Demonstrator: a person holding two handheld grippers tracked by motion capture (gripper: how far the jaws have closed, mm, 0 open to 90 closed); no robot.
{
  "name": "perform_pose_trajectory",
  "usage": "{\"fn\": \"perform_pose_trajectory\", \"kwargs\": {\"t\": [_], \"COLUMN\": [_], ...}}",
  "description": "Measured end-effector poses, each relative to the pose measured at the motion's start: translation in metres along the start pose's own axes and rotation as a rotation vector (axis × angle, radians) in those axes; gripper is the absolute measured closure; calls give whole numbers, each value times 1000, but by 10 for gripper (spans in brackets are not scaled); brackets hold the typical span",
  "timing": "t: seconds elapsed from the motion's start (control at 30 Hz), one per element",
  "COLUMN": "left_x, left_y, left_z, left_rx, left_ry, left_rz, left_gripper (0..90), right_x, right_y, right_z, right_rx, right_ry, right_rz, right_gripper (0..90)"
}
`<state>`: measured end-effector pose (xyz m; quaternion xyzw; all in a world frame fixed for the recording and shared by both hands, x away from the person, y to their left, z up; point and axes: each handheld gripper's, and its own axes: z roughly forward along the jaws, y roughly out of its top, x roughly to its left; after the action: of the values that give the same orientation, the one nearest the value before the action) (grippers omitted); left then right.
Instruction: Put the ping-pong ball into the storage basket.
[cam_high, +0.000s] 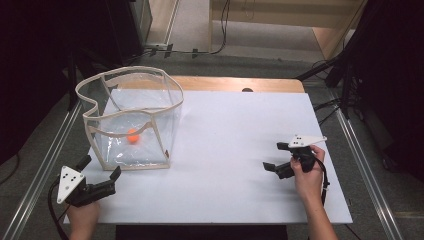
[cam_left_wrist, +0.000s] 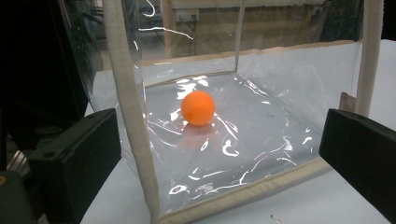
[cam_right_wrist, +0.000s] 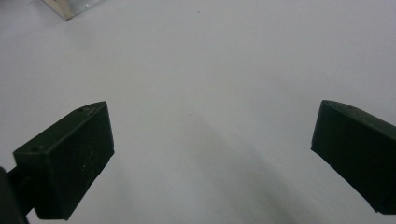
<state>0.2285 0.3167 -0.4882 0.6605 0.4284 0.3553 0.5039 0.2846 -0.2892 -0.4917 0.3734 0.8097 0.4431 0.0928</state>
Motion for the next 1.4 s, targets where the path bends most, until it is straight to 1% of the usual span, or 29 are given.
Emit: {"fn": "perform_pose_trajectory", "kwargs": {"t": [0.33, 0.7, 0.87, 1.03, 1.17, 1.27, 1.4], "left_x": [0, 0, 0, 0, 0, 0, 0], "left_y": [0, 0, 0, 0, 0, 0, 0], "left_z": [0, 0, 0, 0, 0, 0, 0], "left_rx": [0, 1, 0, -2, -1, -1, 0], "left_ry": [1, 4, 1, 0, -1, -2, -2], "left_rz": [-1, 0, 1, 3, 1, 1, 1], "left_gripper": [0, 0, 0, 0, 0, 0, 0], "right_x": [-4, -10, -13, -10, -9, -9, -11], "right_y": [-12, -30, -41, -49, -54, -58, -62], "right_z": [-13, -29, -36, -38, -40, -43, -44], "right_rx": [-38, -81, -116, -135, -165, -209, -224], "right_ry": [-16, -43, -47, -59, -60, -60, -62], "right_rz": [-2, 30, 56, 36, 27, 40, 54], "right_gripper": [0, 0, 0, 0, 0, 0, 0]}}
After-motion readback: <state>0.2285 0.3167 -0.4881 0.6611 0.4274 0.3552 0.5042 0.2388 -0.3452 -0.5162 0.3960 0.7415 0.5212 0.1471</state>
